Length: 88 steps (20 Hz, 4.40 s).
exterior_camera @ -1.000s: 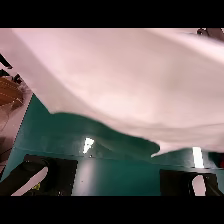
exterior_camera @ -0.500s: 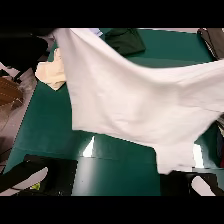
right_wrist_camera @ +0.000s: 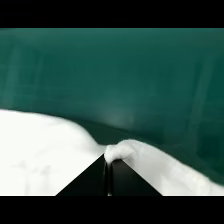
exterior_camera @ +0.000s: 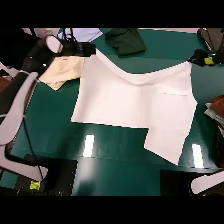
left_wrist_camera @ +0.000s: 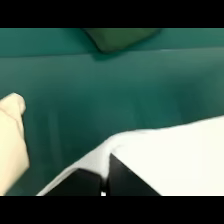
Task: Fold the shirts.
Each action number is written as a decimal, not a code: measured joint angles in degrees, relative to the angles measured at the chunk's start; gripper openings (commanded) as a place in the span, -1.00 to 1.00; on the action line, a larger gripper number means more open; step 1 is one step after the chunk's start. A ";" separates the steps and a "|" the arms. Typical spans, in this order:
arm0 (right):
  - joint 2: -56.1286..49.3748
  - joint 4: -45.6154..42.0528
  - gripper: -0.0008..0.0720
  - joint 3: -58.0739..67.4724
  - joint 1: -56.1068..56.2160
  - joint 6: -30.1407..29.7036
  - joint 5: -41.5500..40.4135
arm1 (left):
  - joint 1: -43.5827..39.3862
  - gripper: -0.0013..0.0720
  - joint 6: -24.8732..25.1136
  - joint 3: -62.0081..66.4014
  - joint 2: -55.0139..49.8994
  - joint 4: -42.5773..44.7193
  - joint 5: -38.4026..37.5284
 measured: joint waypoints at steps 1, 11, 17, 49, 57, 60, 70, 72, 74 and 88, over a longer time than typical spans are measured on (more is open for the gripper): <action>-1.77 -1.29 -0.94 1.64 0.15 0.42 -0.57 | 0.00 -0.91 0.11 0.04 -1.75 0.52 1.88; 0.79 -9.01 -0.94 -11.08 -1.03 1.70 3.96 | 5.66 -0.90 -5.11 -0.92 -7.72 16.92 0.42; 0.50 -10.38 -0.57 -17.66 0.15 2.01 2.19 | 3.54 -0.56 -5.46 -8.07 -8.07 15.76 -2.78; 50.51 15.87 0.07 -77.96 -35.71 -16.61 14.27 | 22.12 0.43 12.24 -41.99 14.84 -1.97 -41.38; 42.99 14.93 0.07 -74.66 -35.69 -16.90 12.39 | 22.08 -0.90 15.41 -44.15 14.75 -7.17 -34.82; 39.39 13.27 0.07 -74.47 -32.87 -16.98 8.15 | 22.05 -0.90 16.06 -44.19 14.84 -9.25 -34.62; 32.39 7.56 -0.01 -74.18 -22.38 -12.96 -2.84 | 22.05 -0.90 16.48 -44.04 15.23 -10.82 -35.45; 31.95 7.34 -0.26 -74.23 -20.74 -12.68 -3.13 | 22.05 -0.90 16.50 -44.04 15.26 -10.91 -35.43; 32.33 6.51 -0.68 -74.31 -19.21 -12.35 -2.60 | 22.05 -0.90 16.50 -43.95 15.26 -11.26 -35.28; 42.66 10.05 -0.93 -66.71 -9.03 -10.21 -7.58 | 22.05 -0.90 17.16 -34.82 21.22 -21.22 -29.18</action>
